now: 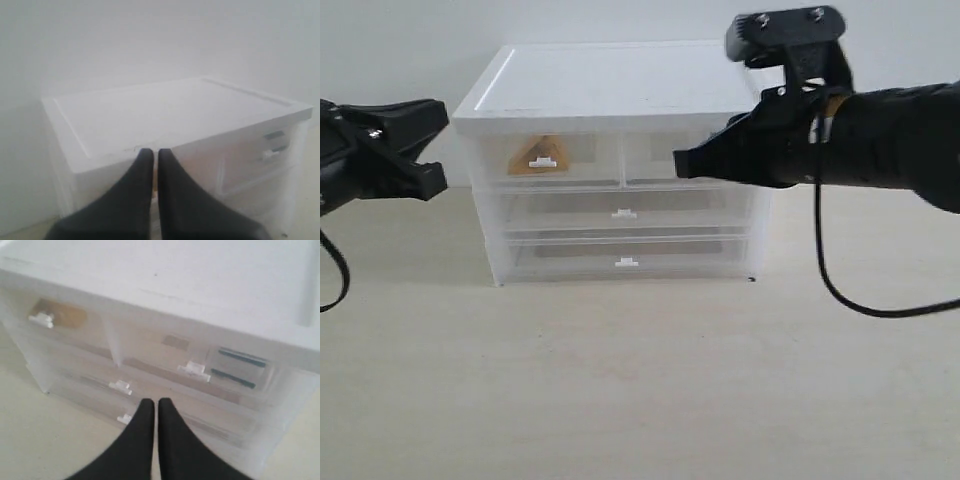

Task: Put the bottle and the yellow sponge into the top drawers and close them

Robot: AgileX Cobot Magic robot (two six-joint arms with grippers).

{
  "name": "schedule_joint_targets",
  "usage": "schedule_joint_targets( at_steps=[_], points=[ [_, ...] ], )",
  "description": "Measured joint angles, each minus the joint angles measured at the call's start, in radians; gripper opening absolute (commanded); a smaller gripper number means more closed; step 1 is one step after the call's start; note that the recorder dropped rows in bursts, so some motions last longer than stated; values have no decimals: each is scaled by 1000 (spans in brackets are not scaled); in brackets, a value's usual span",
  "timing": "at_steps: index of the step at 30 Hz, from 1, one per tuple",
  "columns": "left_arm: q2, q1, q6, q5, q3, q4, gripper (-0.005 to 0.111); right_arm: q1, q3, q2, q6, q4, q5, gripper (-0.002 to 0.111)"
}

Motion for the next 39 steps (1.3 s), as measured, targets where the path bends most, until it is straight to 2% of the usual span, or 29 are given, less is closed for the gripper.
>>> schedule_joint_targets(
  at_steps=[12,16,24,30,39],
  points=[
    [-674,0,-199,230,188,-11,4,0,336,-628,66,0,-25,0],
    [-902,0,-214,391,210,-11,4,0,416,-823,80,0,11,0],
    [-1250,0,-231,685,217,-13,4,0,526,-1153,86,0,97,0],
    [-1400,0,-231,836,217,-13,4,0,589,-1312,88,2,157,0],
    [-1414,0,-235,957,217,-45,4,0,636,-1451,92,2,206,0]
  ],
)
